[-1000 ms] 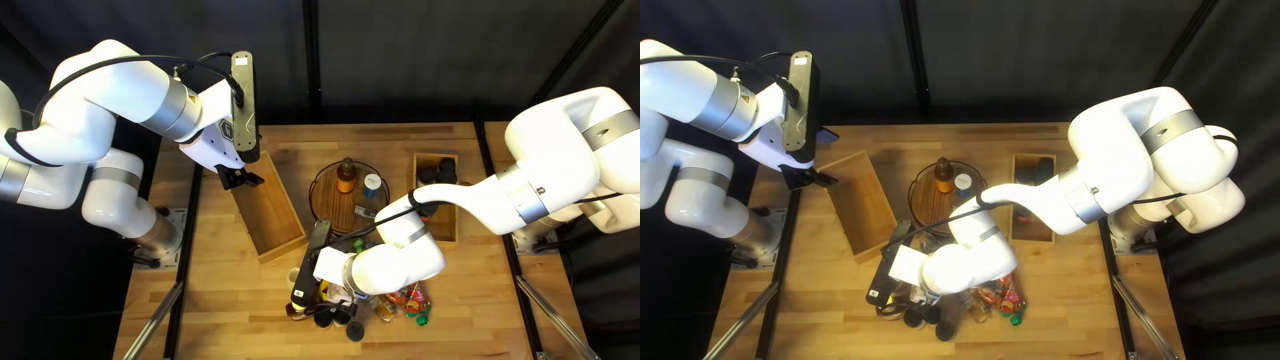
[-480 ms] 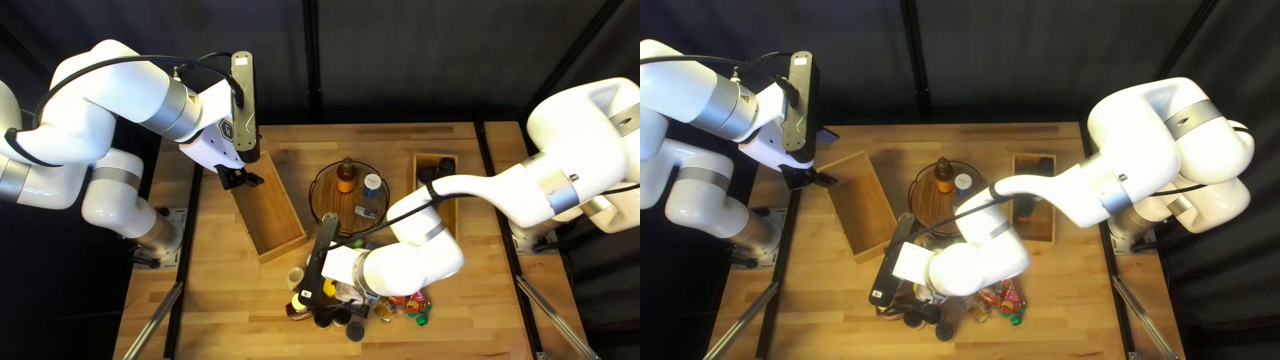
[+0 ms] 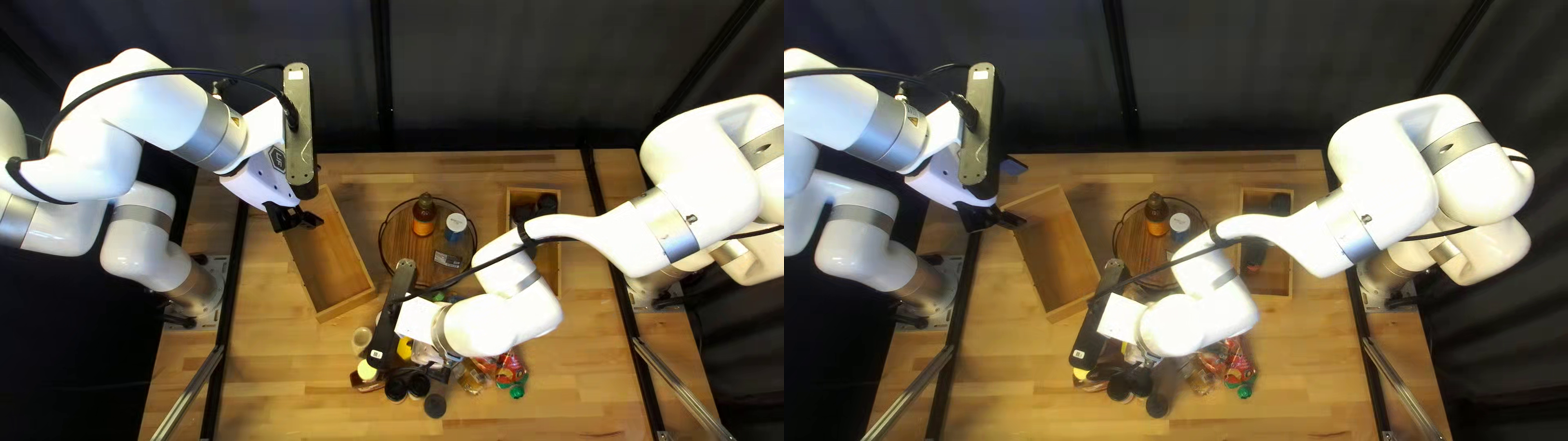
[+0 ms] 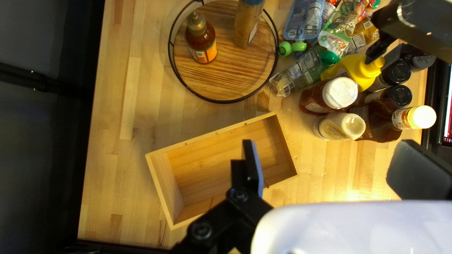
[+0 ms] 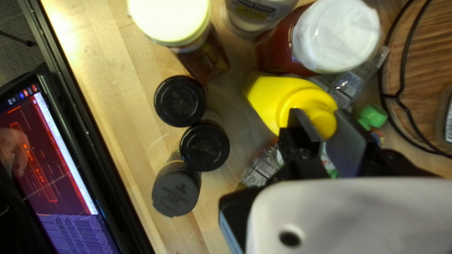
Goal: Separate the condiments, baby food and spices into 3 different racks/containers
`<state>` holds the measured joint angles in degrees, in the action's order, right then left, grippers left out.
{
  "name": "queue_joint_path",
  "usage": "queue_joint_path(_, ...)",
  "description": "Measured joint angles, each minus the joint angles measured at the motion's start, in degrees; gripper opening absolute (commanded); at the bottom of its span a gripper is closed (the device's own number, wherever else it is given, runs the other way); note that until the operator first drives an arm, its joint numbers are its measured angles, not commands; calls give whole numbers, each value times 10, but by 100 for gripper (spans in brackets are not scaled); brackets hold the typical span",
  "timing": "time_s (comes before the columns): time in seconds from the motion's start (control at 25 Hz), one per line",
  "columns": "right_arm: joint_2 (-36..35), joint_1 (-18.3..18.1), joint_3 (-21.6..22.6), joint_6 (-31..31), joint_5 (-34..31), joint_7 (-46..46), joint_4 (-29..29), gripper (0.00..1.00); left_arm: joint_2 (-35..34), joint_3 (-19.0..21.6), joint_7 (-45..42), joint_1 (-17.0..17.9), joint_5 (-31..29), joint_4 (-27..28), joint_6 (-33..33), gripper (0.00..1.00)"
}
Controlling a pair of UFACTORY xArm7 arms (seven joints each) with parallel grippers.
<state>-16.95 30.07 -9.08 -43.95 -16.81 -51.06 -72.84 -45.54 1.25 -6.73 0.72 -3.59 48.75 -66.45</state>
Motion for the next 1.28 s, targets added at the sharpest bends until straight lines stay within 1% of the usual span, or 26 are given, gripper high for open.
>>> queue_joint_path(0.36, 4, -2, 3, 5, 6, 9, 9, 100, 0, 0, 0, 0, 0, 0, 0, 100)
queue_joint_path(0.68, -29, -12, 8, 22, 24, 20, -12, 100, 0, 0, 0, 0, 0, 0, 0, 100)
queue_joint_path(0.88, -62, -22, 13, 32, 39, 32, -34, 100, 0, 0, 0, 0, 0, 0, 0, 100)
queue_joint_path(0.92, -66, -23, 14, 32, 42, 34, -37, 96, 0, 0, 0, 0, 0, 0, 0, 100)
queue_joint_path(0.96, -69, -25, 15, 33, 44, 36, -40, 76, 0, 0, 0, 0, 0, 0, 0, 100)
queue_joint_path(1.0, -71, -26, 15, 33, 45, 37, -42, 16, 0, 0, 0, 0, 0, 0, 0, 100)
queue_joint_path(1.04, -72, -27, 16, 32, 47, 39, -43, 3, 0, 0, 0, 0, 0, 0, 0, 100)
queue_joint_path(1.28, -73, -29, 18, 32, 50, 43, -44, 2, 0, 0, 0, 0, 0, 0, 0, 100)
